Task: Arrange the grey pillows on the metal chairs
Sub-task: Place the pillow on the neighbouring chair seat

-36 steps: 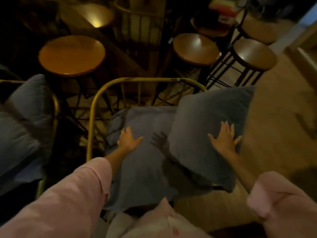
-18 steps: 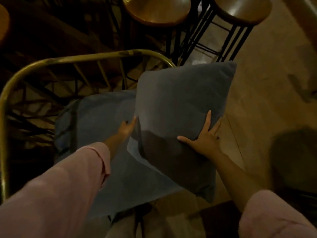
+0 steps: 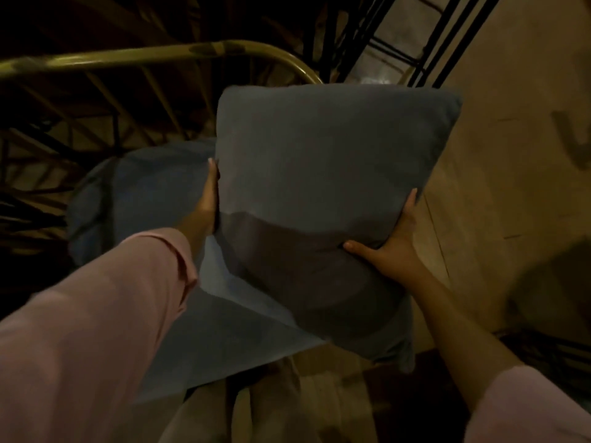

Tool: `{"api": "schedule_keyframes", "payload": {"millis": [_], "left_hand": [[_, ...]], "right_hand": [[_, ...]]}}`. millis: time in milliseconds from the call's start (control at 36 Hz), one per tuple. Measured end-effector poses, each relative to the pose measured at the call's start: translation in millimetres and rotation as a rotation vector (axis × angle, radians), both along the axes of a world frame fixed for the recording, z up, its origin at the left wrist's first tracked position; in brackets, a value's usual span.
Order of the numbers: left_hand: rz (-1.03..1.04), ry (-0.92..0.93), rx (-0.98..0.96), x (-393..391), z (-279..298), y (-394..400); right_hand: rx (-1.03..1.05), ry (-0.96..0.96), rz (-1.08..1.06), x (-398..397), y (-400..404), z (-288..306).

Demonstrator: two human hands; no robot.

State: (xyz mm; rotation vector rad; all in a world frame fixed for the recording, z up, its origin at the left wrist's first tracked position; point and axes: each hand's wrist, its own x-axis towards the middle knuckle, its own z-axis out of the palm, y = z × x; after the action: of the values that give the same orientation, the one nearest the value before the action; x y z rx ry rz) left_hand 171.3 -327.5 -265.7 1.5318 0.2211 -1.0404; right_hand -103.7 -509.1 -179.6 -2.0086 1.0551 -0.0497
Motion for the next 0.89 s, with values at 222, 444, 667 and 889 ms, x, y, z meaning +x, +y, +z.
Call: {"api": "schedule_keyframes", "payload": {"millis": [222, 444, 667, 889], "left_hand": [[0.006, -0.101, 0.058, 13.3, 31.1, 86.3], [0.211, 0.028, 0.198, -4.7, 41.6, 198.2], [0.219, -0.033, 0.265, -29.7, 30.0, 248.6], [0.061, -0.079, 0.392, -54.5, -14.4, 264.0]], "right_hand": [[-0.240, -0.083, 0.086, 8.9, 2.7, 37.3], [0.221, -0.177, 0.101, 59.5, 80.1, 20.5], [0.448, -0.001, 0.158, 85.3, 107.3, -37.5], [0.431, 0.427, 0.278, 80.5, 132.7, -83.1]]}}
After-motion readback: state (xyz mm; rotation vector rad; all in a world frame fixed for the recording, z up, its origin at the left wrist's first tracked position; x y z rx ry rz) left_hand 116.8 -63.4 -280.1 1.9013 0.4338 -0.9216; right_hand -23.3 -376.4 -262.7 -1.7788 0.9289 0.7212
